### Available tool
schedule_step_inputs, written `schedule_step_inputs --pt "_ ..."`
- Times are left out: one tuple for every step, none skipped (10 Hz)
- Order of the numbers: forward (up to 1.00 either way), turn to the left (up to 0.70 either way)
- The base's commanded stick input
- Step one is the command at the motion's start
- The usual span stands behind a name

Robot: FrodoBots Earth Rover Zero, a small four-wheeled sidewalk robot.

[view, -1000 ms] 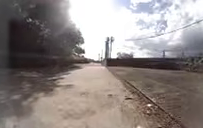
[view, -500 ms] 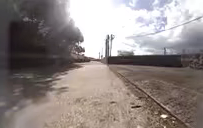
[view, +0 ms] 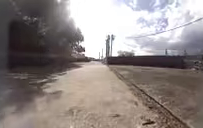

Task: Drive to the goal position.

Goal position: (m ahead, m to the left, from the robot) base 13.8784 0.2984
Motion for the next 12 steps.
schedule_step_inputs --pt "0.70 0.00" --pt "0.70 0.00" --pt "0.70 0.05" --pt "0.70 0.15" --pt "0.70 0.26" --pt "0.70 0.00" --pt "0.70 0.00" --pt "0.70 0.00" --pt "0.70 0.00" --pt "0.70 0.00" --pt "0.70 0.00" --pt "0.70 0.00"
